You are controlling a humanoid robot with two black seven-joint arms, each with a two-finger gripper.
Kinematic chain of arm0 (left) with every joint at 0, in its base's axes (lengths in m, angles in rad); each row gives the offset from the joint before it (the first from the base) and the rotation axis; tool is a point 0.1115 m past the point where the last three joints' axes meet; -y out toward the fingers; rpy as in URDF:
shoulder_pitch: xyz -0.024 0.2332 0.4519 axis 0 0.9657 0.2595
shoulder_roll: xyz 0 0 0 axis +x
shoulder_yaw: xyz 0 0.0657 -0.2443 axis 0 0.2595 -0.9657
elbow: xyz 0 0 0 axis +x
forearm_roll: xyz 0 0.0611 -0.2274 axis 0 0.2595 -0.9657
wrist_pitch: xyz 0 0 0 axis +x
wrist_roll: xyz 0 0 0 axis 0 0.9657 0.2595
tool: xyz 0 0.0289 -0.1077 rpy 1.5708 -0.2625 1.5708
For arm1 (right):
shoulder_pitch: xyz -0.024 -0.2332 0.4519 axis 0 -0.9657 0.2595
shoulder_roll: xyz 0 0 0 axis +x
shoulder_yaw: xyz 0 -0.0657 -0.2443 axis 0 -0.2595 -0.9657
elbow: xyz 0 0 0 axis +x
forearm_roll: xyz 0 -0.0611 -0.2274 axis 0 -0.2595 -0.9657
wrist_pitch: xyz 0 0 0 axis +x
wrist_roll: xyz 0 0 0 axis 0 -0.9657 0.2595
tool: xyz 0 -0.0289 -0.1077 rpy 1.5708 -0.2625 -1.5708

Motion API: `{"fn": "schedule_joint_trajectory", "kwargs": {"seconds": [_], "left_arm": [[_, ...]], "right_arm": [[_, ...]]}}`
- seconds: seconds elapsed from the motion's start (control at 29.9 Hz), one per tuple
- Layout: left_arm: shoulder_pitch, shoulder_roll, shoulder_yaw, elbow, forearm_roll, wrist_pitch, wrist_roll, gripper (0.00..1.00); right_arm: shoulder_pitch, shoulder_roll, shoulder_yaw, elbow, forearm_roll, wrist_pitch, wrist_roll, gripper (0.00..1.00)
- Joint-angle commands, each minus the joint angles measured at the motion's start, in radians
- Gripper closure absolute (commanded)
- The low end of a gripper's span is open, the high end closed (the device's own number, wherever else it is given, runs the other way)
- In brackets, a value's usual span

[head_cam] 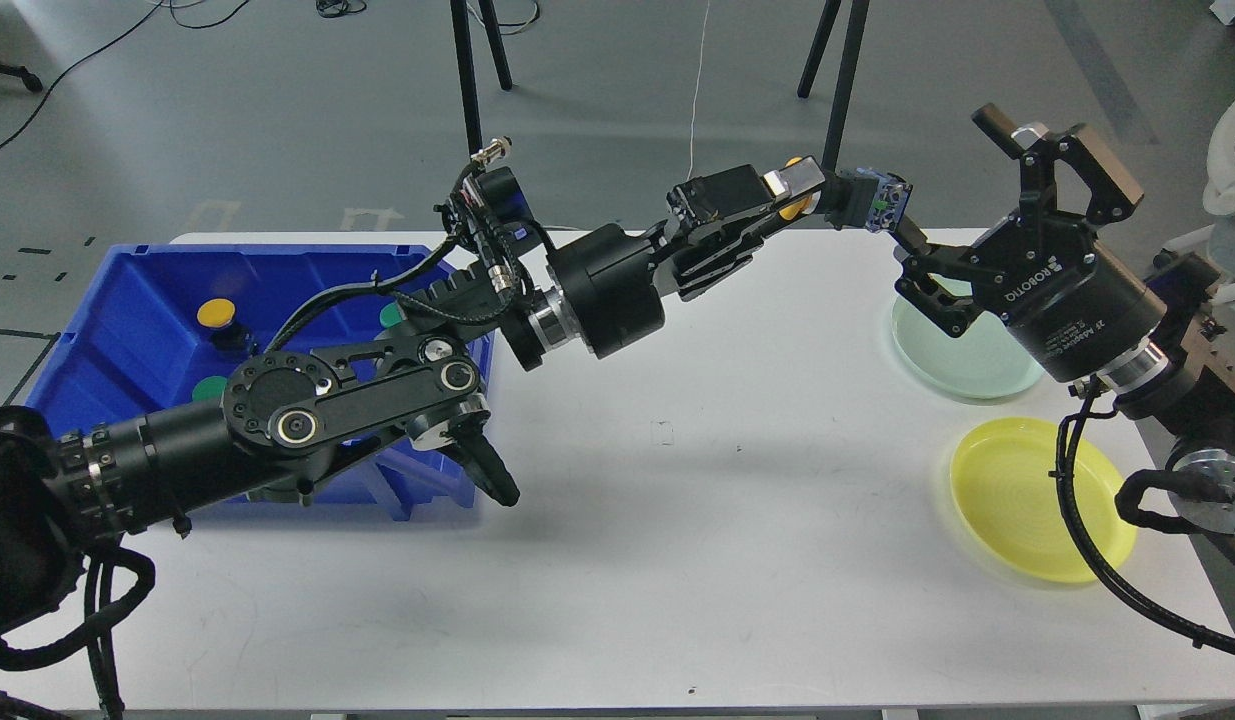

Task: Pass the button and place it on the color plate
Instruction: 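Extend the left gripper with the button toward the right gripper, then grasp the yellow button from the left gripper with the right gripper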

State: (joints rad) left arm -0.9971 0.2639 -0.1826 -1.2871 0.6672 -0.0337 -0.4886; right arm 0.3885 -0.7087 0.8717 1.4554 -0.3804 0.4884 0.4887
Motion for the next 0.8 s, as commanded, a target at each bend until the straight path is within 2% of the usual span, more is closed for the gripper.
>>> {"fn": "schedule_joint_trajectory", "kwargs": {"seconds": [0.0,0.37,0.77], "left_arm": [[0.0,0.0,0.0,0.0,0.0,0.0,0.0,0.92],[0.0,-0.003,0.006,0.0,0.0,0.001,0.0,0.92],[0.0,-0.008,0.008,0.0,0.015,0.006,0.0,0.93]], "right_arm": [[0.009,0.006,-0.045,0.0,-0.002,0.0,0.0,0.01],[0.015,0.037,-0.066,-0.001,0.0,0.0,0.0,0.03],[0.021,0.038,-0.066,0.002,0.0,0.0,0.0,0.13]]}}
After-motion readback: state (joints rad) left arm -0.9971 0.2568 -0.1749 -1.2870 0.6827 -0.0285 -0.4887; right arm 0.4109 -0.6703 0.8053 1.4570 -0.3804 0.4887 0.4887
